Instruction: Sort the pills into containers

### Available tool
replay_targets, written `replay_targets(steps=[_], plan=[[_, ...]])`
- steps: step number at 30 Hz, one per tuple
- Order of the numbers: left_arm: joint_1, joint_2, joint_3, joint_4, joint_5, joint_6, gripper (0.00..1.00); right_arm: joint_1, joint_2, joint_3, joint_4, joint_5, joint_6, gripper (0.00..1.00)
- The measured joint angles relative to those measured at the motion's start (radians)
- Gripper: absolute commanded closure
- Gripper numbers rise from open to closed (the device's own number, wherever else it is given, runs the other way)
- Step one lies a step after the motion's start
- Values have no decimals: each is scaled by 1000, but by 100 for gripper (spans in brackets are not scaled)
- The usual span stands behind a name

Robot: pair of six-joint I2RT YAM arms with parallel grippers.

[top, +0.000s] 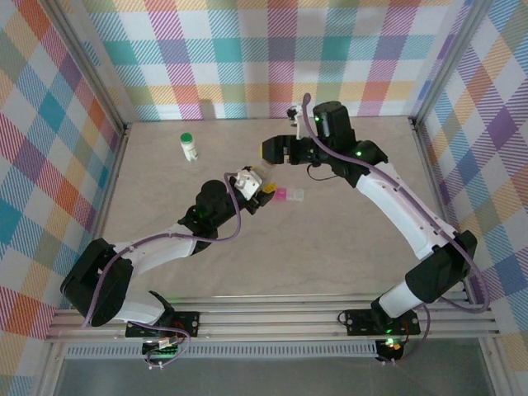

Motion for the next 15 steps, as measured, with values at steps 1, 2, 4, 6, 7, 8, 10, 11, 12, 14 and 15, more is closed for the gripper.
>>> replay_targets(steps=[1,2,4,6,7,8,10,11,12,14,15], plan=[[0,0,0,0,0,0,100,5,4,2,-3,2,0,30],[0,0,0,1,-2,0,100,9,8,2,-7,6,0,30],[-3,0,0,3,-7,0,100,14,16,3,-21,16,-1,31],[-6,0,0,4,-7,0,100,19,25,4,-34,20,-2,33],[-7,0,0,3,-7,0,100,21,30,4,-40,20,-2,34],[-7,0,0,3,-7,0,100,23,34,4,-46,19,-5,36],[-7,0,0,3,-10,0,100,25,39,4,-61,16,-12,42],[-7,0,0,3,-11,1,100,25,39,3,-63,13,-17,46],[-7,0,0,3,-11,1,100,26,39,4,-64,6,-22,48],[-7,0,0,3,-10,2,100,27,38,3,-67,-5,-32,51],[-7,0,0,3,-6,2,100,27,38,3,-70,-12,-39,56]])
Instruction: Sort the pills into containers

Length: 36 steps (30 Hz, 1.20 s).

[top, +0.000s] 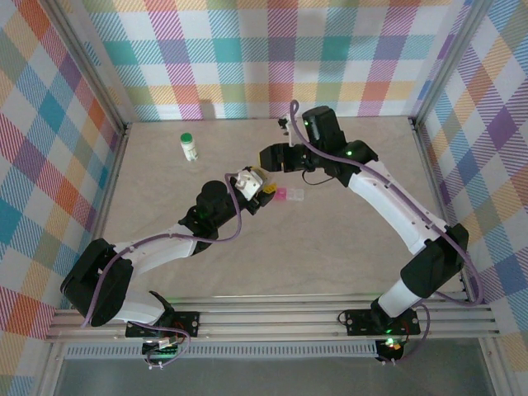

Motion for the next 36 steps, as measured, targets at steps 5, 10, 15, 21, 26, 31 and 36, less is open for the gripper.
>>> replay_targets(steps=[5,10,15,21,26,31,36], plan=[[17,0,0,-4,85,-5,100,-4,-40,-52,21,-68,-85,73],[52,-29,-1,-9,322,-3,100,-14,-144,-155,64,-194,-356,76],[55,-92,-9,-24,606,42,100,-15,-307,-280,45,-388,-832,77],[58,-140,8,-154,779,87,100,-6,-307,-236,-133,-481,-1212,68],[76,-158,15,-236,795,104,100,-6,-229,-144,-259,-492,-1348,57],[81,-169,17,-278,804,109,100,-10,-219,-126,-307,-486,-1393,35],[84,-171,17,-280,804,111,100,-10,-222,-118,-320,-463,-1396,25]])
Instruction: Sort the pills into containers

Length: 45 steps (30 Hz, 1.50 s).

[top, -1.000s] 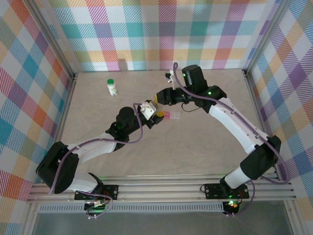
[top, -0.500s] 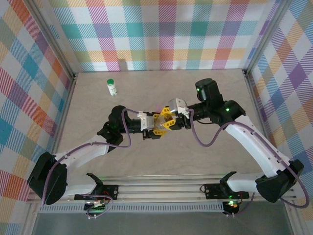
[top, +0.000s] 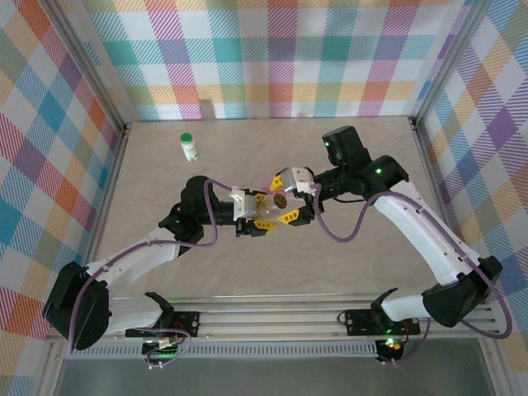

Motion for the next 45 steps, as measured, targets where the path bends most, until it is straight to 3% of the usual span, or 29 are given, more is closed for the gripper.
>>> replay_targets(steps=[5,11,12,18,23,28,36,45], plan=[[0,0,0,3,-46,-2,100,0,-44,-17,76,74,109,16],[0,8,0,63,-232,-40,100,0,-126,-64,304,208,477,9],[0,13,-1,80,-263,-47,100,0,-124,-61,338,234,565,4],[-4,41,-14,160,-446,-78,100,10,-14,65,389,461,1044,8],[-10,53,-16,179,-561,-86,100,28,78,120,371,582,1291,17],[-11,53,-26,198,-627,-89,100,39,111,120,352,603,1408,20],[-11,74,-27,213,-672,-89,100,53,155,120,352,576,1463,24],[-18,84,-27,216,-691,-89,100,67,178,122,322,550,1462,39]])
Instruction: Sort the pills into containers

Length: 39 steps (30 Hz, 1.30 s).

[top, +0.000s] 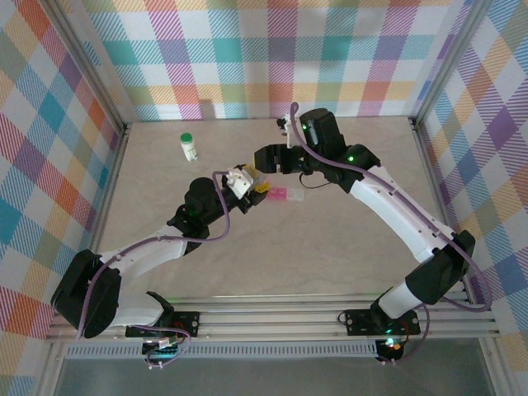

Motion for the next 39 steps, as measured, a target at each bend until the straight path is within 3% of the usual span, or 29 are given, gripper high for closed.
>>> replay_targets(steps=[11,17,21,25,34,39], plan=[[0,0,0,-5,1,0,100,-15,-5,-24,18,-85,-112,73],[3,-48,-14,-31,167,11,100,-55,-88,-111,21,-288,-500,73],[2,-103,-15,-71,356,32,100,-81,-153,-137,-66,-473,-842,80],[2,-129,19,-184,504,69,100,-100,-175,-137,-159,-580,-1094,86],[3,-114,73,-326,621,131,100,-119,-175,-137,-269,-656,-1409,92],[3,-102,92,-373,655,158,100,-120,-175,-132,-304,-658,-1503,93]])
